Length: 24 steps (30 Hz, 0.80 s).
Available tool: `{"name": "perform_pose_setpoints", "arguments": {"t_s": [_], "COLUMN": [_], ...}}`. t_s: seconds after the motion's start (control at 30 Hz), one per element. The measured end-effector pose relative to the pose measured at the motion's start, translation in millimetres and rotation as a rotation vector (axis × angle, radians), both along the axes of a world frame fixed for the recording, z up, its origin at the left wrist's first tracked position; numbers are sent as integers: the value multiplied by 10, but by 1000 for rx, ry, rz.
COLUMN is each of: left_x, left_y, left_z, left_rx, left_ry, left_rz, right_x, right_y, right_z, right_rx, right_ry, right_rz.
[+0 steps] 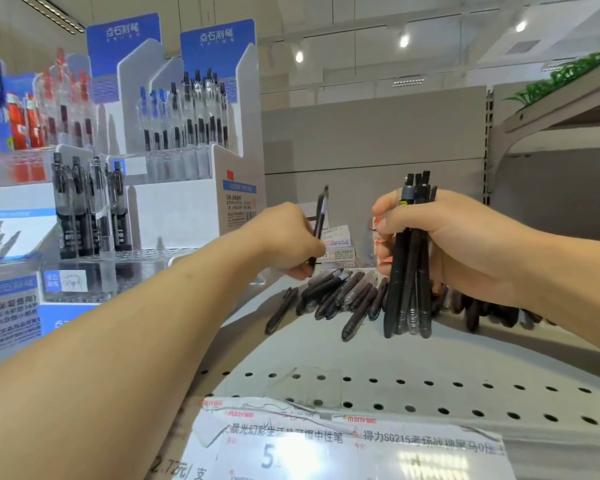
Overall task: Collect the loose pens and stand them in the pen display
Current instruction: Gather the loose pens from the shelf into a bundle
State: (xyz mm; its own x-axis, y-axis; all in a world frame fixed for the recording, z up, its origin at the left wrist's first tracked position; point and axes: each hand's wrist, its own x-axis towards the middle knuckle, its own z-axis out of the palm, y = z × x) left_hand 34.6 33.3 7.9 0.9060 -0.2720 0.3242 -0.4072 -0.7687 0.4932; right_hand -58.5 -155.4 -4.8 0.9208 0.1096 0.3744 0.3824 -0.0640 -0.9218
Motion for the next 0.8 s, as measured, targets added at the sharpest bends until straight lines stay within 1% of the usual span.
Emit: {"name": "perform_pose_setpoints", "arguments": {"t_s": [0.07,0.1,0.13,0.27,0.4,0.53,0.6,0.7,0.73,0.8], "left_x": [-104,-159,-212,-377,-439,-469,-476,-492,-471,-375], "left_y": [-79,-99,-105,-44,-55,-119,-149,-117,-81,6], "left_z": [29,46,66,105,82,82,69,93,111,149], "left_rx": [-210,-257,-265,-118,16,131,163,197,218,323], "left_ry": [43,50,56,116,126,77,47,55,34,-117], "left_rz": [-154,-220,-278,-477,-540,-547,-536,-536,-498,-293], "right_x": [-9,-12,-18,-3,-8,-37,-44,-31,-28,-35], "right_y": [-11,-15,-14,-22,-36,-15,7,30,34,42], "right_z": [8,13,18,30,36,32,22,11,13,16], "right_rx": [0,11,27,47,59,-46,-41,-9,4,32], "right_ry": [10,15,22,33,25,-22,-43,-55,-57,-53], "right_rz": [-6,-6,0,-3,-8,-62,-70,-99,-103,-64]}}
